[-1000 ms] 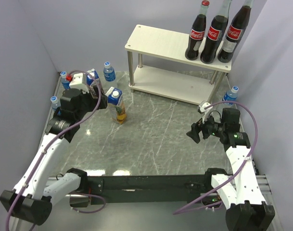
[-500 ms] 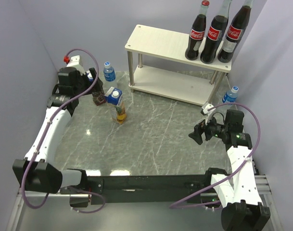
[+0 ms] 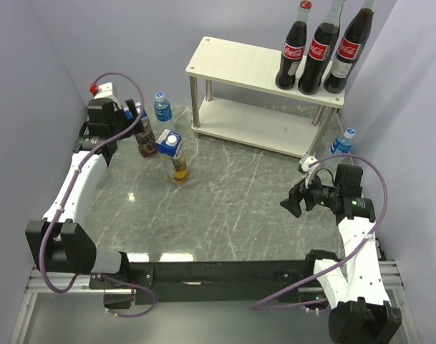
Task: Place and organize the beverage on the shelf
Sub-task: Pick up the drink from the center of the board.
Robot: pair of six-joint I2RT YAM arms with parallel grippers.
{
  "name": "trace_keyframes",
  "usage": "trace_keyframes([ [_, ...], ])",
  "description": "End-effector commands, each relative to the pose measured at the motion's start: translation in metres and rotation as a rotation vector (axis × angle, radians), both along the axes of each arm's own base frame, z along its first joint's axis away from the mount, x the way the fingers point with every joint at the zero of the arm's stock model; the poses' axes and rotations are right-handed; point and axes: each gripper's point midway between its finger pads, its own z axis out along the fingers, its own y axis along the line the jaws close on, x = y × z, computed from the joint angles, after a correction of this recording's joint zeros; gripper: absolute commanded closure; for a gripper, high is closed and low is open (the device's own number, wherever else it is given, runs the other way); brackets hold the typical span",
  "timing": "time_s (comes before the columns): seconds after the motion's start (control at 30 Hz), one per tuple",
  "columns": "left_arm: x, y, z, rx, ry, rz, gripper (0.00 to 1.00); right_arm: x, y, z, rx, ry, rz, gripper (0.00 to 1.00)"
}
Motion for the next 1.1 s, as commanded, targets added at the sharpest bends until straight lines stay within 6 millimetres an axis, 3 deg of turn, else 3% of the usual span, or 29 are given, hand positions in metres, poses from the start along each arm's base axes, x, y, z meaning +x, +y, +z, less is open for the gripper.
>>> trace_keyframes([
  [0.0,0.003,0.042,0.046,0.022,-0.177,0.151,0.09,0.004,0.001,0.014,-0.001,-0.046,0.017,0.11],
  [0.1,0.001,0.080,0.065,-0.009,-0.224,0.261,0.16,0.003,0.001,0.014,0.000,-0.046,0.020,0.12],
  [0.17,0.006,0.102,0.059,-0.027,-0.202,0.314,0.21,0.003,0.001,0.015,-0.001,-0.048,0.020,0.11],
  [0.2,0.011,0.107,0.066,-0.039,-0.209,0.313,0.22,0.003,0.001,0.015,0.000,-0.048,0.023,0.12],
  [0.27,0.021,0.125,0.050,-0.047,-0.160,0.340,0.26,0.003,0.001,0.015,-0.001,-0.049,0.022,0.12],
  [0.33,0.030,0.132,0.051,-0.050,-0.155,0.340,0.28,0.002,0.001,0.015,-0.001,-0.049,0.024,0.12],
  [0.37,0.038,0.137,0.038,-0.044,-0.118,0.343,0.29,0.002,0.002,0.015,0.001,-0.050,0.027,0.11],
  [0.4,0.044,0.139,0.045,-0.041,-0.126,0.338,0.29,0.002,0.002,0.014,0.001,-0.047,0.027,0.12],
  [0.47,0.055,0.145,0.027,-0.027,-0.070,0.336,0.30,0.001,0.001,0.014,0.001,-0.044,0.026,0.11],
  [0.5,0.060,0.147,0.033,-0.019,-0.080,0.340,0.31,0.001,0.002,0.014,0.002,-0.044,0.028,0.12],
  [0.57,0.068,0.152,0.017,-0.004,-0.032,0.336,0.32,0.001,0.001,0.013,0.003,-0.039,0.027,0.12],
  [0.67,0.080,0.156,0.014,0.021,-0.016,0.325,0.33,0.002,0.001,0.012,0.003,-0.035,0.026,0.12],
  [1.07,0.111,0.163,-0.026,0.060,0.069,0.281,0.37,0.002,0.001,0.008,0.008,-0.015,0.028,0.12],
])
